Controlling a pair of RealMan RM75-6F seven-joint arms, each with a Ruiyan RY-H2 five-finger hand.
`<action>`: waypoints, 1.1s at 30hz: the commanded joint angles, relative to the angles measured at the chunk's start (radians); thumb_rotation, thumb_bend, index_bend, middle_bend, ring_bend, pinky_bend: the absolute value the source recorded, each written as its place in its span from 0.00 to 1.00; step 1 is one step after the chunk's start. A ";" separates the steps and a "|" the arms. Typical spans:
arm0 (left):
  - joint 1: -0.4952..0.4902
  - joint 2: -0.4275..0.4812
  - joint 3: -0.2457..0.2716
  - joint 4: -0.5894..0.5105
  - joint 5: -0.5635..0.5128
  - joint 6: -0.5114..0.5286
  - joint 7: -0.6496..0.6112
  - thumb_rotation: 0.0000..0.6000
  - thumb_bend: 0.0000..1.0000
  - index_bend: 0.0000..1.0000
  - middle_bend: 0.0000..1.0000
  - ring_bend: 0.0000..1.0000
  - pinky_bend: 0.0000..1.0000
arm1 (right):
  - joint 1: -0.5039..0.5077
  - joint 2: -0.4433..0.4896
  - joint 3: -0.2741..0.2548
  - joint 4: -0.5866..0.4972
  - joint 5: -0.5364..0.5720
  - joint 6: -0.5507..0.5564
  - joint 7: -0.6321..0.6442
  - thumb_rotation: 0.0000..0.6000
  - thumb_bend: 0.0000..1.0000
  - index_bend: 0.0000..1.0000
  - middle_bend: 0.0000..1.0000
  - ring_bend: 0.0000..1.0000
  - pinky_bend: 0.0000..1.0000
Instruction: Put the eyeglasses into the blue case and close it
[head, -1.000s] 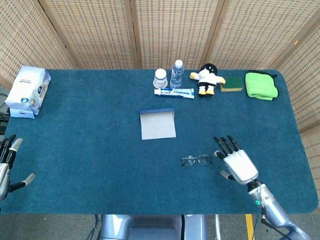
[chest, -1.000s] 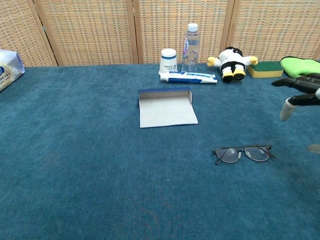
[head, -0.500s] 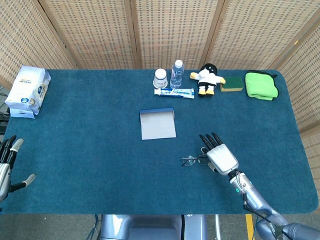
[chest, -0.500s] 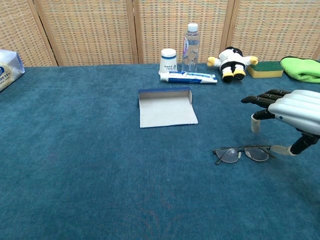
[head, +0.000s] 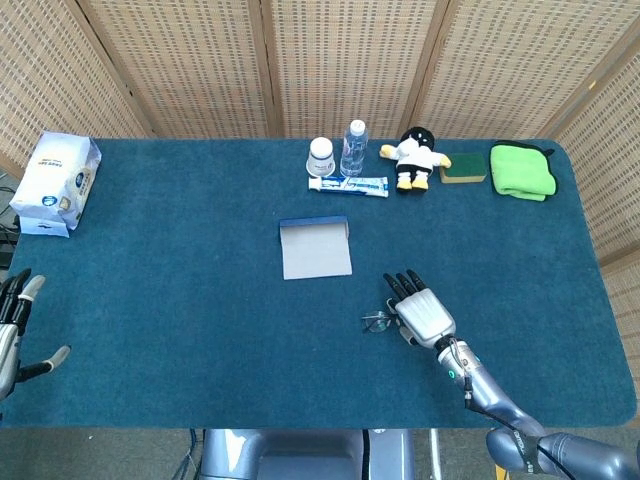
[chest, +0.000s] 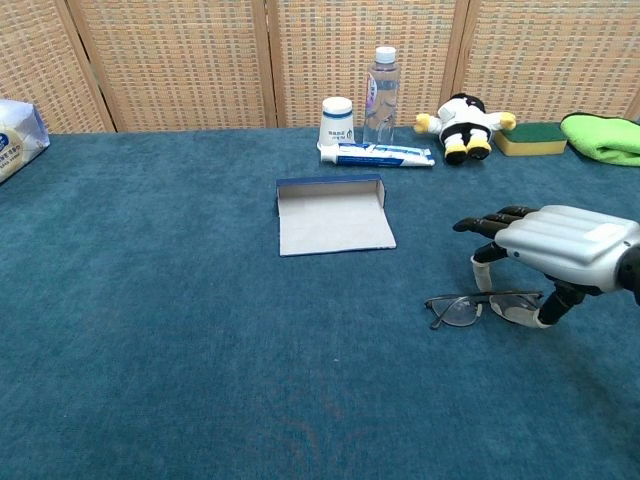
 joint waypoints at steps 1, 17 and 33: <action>-0.002 0.000 -0.001 0.001 -0.002 -0.004 -0.001 1.00 0.00 0.00 0.00 0.00 0.00 | 0.007 -0.013 -0.004 0.012 0.009 0.001 -0.006 1.00 0.41 0.42 0.00 0.00 0.00; -0.003 0.000 0.001 0.001 -0.003 -0.014 0.001 1.00 0.00 0.00 0.00 0.00 0.00 | 0.029 -0.051 -0.023 0.065 -0.006 0.050 0.026 1.00 0.47 0.62 0.00 0.00 0.00; -0.022 -0.016 -0.016 0.009 -0.042 -0.046 0.030 1.00 0.00 0.00 0.00 0.00 0.00 | 0.151 -0.024 0.095 -0.053 0.149 0.014 -0.143 1.00 0.47 0.62 0.00 0.00 0.00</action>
